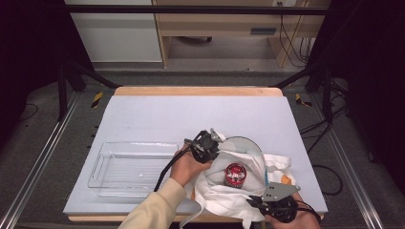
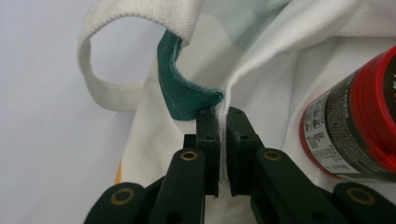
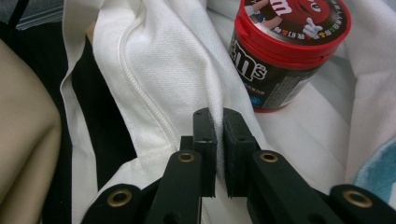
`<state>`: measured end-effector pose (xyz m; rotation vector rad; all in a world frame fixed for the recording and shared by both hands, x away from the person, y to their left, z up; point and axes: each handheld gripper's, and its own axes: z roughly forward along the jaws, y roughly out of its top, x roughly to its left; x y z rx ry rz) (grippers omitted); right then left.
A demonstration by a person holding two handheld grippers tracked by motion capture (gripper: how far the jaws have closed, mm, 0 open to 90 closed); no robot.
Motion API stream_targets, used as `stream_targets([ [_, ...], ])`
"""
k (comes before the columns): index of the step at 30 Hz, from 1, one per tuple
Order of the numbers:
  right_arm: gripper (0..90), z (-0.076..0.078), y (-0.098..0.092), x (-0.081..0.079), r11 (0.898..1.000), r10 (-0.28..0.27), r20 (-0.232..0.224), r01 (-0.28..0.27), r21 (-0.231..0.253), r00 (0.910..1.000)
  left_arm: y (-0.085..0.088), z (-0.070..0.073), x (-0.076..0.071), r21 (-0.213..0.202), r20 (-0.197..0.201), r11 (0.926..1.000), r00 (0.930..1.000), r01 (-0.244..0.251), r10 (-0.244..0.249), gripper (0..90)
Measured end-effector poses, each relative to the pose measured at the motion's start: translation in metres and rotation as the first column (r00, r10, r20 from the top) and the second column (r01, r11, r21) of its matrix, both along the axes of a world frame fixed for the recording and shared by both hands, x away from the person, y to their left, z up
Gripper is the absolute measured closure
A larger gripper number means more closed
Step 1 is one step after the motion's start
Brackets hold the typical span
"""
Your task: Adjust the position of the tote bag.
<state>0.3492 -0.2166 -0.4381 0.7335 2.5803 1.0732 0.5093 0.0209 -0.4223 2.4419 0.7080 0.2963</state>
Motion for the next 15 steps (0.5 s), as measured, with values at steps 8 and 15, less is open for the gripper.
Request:
stream_targets([
  [8, 86.5, 0.0, 0.002, -0.004, 0.999, 0.034, -0.029, -0.035, -0.036, 0.999, 0.004, 0.008, 0.002, -0.033, 0.022, 0.9991, 0.9993, -0.028, 0.029, 86.8],
  [15, 86.6, 0.001, 0.002, -0.007, 0.998, 0.059, -0.044, -0.061, -0.032, 0.9973, 0.005, 0.018, 0.003, -0.066, 0.052, 0.9963, 0.9969, -0.054, 0.058, 86.8],
])
